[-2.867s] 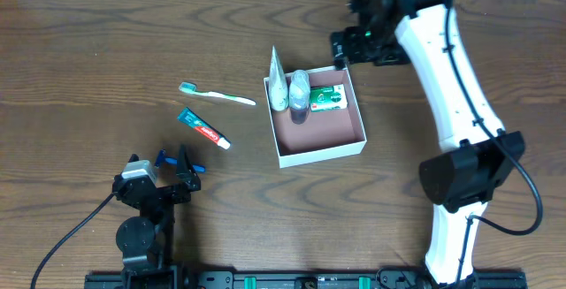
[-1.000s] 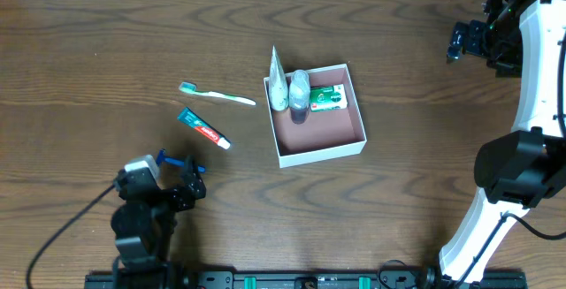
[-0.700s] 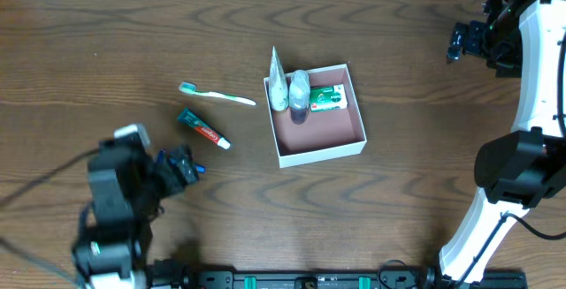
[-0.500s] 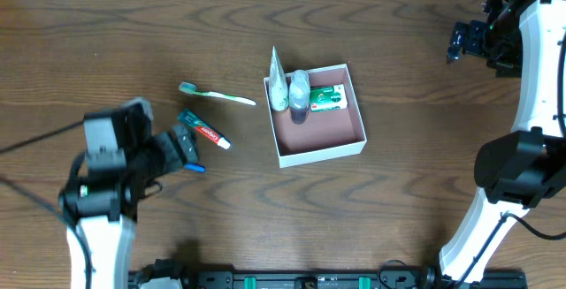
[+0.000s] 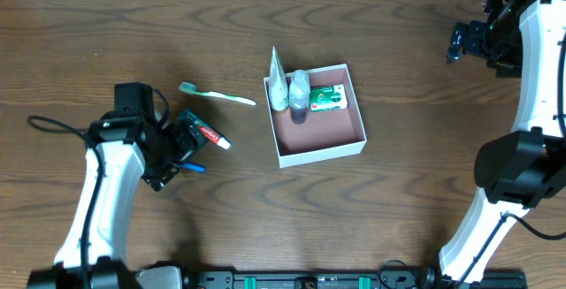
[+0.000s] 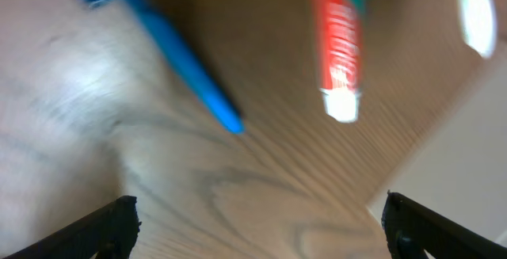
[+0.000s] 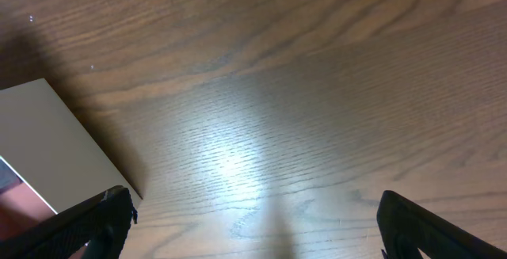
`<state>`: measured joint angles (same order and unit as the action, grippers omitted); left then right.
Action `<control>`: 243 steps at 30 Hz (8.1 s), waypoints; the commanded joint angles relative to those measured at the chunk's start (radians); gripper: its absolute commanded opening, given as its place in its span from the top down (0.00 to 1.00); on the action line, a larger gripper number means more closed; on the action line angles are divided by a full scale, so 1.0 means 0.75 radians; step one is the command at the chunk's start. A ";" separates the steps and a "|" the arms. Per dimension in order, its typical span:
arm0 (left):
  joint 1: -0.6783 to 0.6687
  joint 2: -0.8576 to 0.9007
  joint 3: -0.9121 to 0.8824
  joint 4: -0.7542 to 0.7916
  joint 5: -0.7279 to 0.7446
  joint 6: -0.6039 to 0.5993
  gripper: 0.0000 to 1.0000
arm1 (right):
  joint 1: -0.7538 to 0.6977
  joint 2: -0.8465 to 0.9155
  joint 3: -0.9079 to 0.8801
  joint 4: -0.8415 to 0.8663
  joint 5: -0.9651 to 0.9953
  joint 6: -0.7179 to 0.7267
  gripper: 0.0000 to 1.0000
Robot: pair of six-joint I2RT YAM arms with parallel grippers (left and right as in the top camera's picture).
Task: Pack container
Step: 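Reach the left gripper to the blue razor and grasp it, then carry the blue razor into the box with the left gripper, then release the razor inside the box and withdraw the left gripper, then grasp the Colgate toothpaste tube with the left gripper and lift it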
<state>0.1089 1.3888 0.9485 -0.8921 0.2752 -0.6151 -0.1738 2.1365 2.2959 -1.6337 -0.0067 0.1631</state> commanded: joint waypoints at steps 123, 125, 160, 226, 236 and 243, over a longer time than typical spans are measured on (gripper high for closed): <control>-1.323 0.430 0.390 0.374 -0.709 1.892 0.30 | -0.006 -0.006 0.008 -0.002 0.009 -0.020 0.01; -1.323 0.423 0.390 0.380 -0.709 1.892 0.09 | -0.006 -0.006 0.008 -0.001 0.009 -0.020 0.01; -0.758 -0.214 0.381 0.075 -0.972 0.055 0.02 | -0.006 -0.006 0.008 -0.002 0.009 -0.020 0.01; -0.170 0.821 0.389 0.154 -0.138 0.122 0.86 | -0.006 -0.006 0.008 -0.002 0.009 -0.020 0.01; -0.170 0.717 0.434 0.054 -0.138 0.269 0.87 | -0.006 -0.006 0.008 -0.002 0.009 -0.020 0.01; -0.181 0.497 0.538 -0.065 -0.138 0.509 0.86 | -0.006 -0.006 0.008 -0.002 0.009 -0.020 0.01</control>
<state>-0.0212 1.8637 1.2896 -0.9237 0.1802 -0.3492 -0.1738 2.1365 2.2959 -1.6337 -0.0067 0.1631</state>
